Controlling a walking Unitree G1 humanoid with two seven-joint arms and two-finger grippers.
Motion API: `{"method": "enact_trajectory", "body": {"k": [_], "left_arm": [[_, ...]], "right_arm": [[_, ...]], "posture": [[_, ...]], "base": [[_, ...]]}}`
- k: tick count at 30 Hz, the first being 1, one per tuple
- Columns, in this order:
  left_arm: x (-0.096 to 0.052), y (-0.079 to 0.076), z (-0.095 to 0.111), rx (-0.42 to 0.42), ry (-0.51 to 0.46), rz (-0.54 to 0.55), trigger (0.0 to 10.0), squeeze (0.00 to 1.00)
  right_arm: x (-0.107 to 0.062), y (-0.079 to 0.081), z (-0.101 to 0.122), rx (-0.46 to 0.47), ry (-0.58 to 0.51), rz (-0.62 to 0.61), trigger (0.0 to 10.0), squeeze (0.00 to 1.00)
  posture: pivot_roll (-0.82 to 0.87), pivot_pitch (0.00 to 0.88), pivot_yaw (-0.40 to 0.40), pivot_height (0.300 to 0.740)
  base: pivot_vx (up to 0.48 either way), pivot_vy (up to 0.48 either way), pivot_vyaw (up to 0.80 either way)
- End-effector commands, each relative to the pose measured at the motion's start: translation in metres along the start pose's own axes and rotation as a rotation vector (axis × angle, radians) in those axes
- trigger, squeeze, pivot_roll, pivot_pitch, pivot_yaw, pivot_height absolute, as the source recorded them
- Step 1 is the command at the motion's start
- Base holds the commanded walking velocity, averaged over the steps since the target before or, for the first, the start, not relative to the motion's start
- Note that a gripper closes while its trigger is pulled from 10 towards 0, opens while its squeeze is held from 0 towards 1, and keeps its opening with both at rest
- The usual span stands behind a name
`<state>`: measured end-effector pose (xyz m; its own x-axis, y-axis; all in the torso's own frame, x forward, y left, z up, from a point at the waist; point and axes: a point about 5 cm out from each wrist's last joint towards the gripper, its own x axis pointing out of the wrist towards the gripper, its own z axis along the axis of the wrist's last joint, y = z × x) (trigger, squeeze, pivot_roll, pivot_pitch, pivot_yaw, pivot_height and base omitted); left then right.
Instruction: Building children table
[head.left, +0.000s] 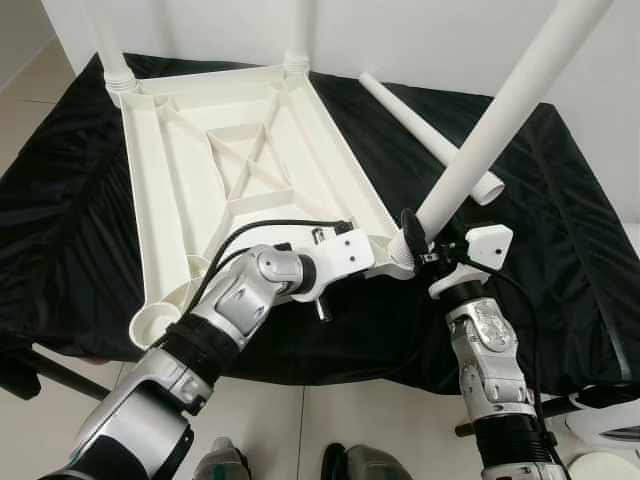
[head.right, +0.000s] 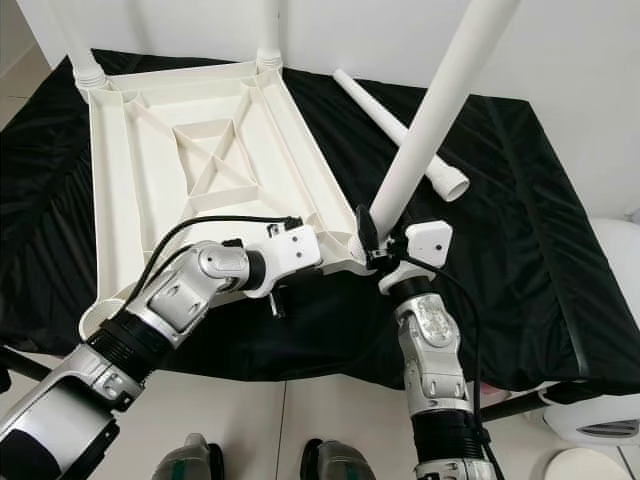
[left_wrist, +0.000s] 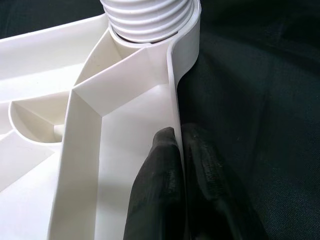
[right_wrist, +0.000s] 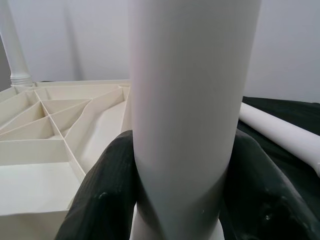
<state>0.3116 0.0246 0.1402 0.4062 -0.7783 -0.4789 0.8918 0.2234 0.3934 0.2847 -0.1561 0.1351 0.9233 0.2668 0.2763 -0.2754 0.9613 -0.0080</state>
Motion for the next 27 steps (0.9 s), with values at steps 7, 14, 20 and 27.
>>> {"method": "enact_trajectory", "body": {"k": [7,14,20,27], "left_arm": [[0.003,-0.006,-0.003,0.030,0.032,-0.014,10.0,0.00],[0.003,-0.005,-0.003,0.031,0.032,-0.011,10.0,0.00],[0.002,-0.005,-0.003,0.027,0.034,-0.006,10.0,0.00],[0.001,-0.004,-0.003,0.023,0.034,-0.002,10.0,0.00]], "right_arm": [[-0.006,0.003,-0.035,0.052,0.210,-0.006,10.0,0.00],[0.003,-0.004,-0.034,0.014,0.257,-0.009,10.0,0.00],[0.006,-0.004,-0.033,-0.023,0.242,0.028,10.0,0.00],[0.002,-0.002,-0.035,-0.024,0.248,0.039,10.0,0.00]], "posture": [[0.03,0.065,-0.038,0.740],[0.03,0.070,-0.042,0.740],[0.04,0.078,-0.046,0.740],[0.04,0.083,-0.048,0.740]], "base": [[0.000,0.000,0.00],[0.000,0.000,0.00],[0.000,0.000,0.00],[0.000,0.000,0.00]]}}
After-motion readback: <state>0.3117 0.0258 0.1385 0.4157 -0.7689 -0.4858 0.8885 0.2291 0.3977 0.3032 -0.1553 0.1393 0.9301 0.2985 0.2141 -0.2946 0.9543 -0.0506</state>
